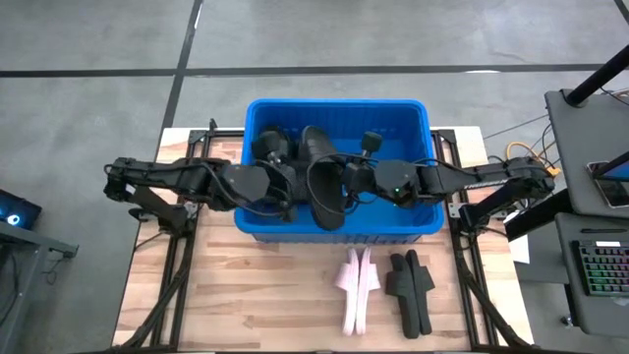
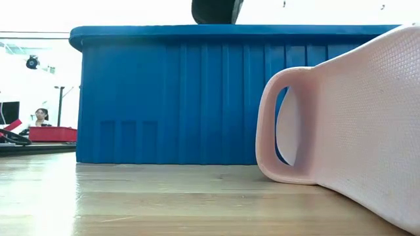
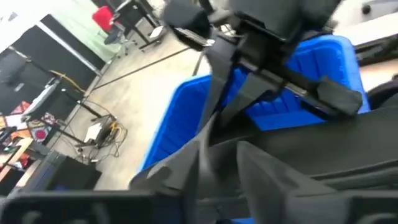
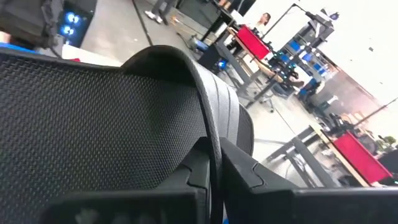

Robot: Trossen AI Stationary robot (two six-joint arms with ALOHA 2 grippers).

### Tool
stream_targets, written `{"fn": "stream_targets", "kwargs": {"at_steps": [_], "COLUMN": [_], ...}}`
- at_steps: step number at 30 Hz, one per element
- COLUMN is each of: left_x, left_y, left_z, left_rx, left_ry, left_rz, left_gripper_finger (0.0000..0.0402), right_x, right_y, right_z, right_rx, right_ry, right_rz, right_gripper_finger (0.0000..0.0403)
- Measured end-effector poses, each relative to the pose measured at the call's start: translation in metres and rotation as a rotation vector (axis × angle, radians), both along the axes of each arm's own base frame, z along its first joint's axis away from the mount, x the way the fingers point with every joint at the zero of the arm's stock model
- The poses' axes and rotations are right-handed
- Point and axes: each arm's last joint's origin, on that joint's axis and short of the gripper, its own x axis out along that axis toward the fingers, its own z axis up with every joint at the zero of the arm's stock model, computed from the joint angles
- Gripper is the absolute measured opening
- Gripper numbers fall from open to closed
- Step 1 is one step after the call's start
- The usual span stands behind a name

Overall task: Pick and place slides into bin
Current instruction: Put the black slides into the blue bin

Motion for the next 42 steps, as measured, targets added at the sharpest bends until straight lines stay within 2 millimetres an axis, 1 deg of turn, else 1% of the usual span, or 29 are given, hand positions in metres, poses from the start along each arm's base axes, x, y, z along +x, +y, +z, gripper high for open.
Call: {"fn": "stream_targets", "kwargs": {"at_steps": [5, 7, 9, 11, 15, 18, 21, 24, 27, 29, 31, 34, 37, 42], "left_x": [-0.016, -0.027, -0.039, -0.055, -0.088, -0.109, -0.124, -0.133, -0.137, -0.140, -0.140, -0.141, -0.141, -0.141], "left_y": [0.005, 0.008, 0.011, 0.015, 0.022, 0.024, 0.026, 0.027, 0.026, 0.027, 0.027, 0.026, 0.027, 0.027], "left_z": [0.008, 0.012, 0.015, 0.020, 0.033, 0.041, 0.046, 0.049, 0.050, 0.051, 0.051, 0.051, 0.051, 0.049], "left_rx": [0.009, 0.003, -0.029, -0.085, -0.188, -0.253, -0.289, -0.306, -0.316, -0.331, -0.333, -0.333, -0.332, -0.326], "left_ry": [-0.015, -0.019, -0.041, -0.076, -0.171, -0.239, -0.287, -0.313, -0.324, -0.331, -0.333, -0.331, -0.332, -0.314], "left_rz": [0.043, 0.073, 0.114, 0.140, 0.168, 0.165, 0.156, 0.145, 0.137, 0.139, 0.140, 0.136, 0.135, 0.138], "left_gripper_finger": [0.0205, 0.0241, 0.0267, 0.0282, 0.0290, 0.0290, 0.0290, 0.0290, 0.0290, 0.0290, 0.0290, 0.0290, 0.0290, 0.0290], "right_x": [0.001, 0.001, 0.001, 0.001, 0.007, 0.018, 0.034, 0.054, 0.072, 0.079, 0.086, 0.092, 0.096, 0.101], "right_y": [-0.006, -0.010, -0.013, -0.017, -0.026, -0.036, -0.043, -0.051, -0.061, -0.071, -0.080, -0.090, -0.099, -0.109], "right_z": [0.000, 0.000, 0.001, 0.000, -0.007, -0.015, -0.030, -0.048, -0.060, -0.068, -0.078, -0.087, -0.094, -0.112], "right_rx": [0.024, 0.025, 0.028, 0.043, 0.074, 0.088, 0.075, 0.038, 0.035, 0.034, 0.044, 0.038, 0.013, 0.027], "right_ry": [-0.017, -0.019, -0.024, -0.032, -0.033, -0.033, 0.022, 0.109, 0.170, 0.227, 0.263, 0.295, 0.339, 0.429], "right_rz": [-0.017, -0.030, -0.043, -0.059, -0.104, -0.149, -0.181, -0.192, -0.212, -0.239, -0.278, -0.313, -0.312, -0.232], "right_gripper_finger": [0.0010, 0.0010, 0.0010, 0.0010, 0.0009, 0.0009, 0.0009, 0.0009, 0.0009, 0.0009, 0.0009, 0.0009, 0.0009, 0.0009]}}
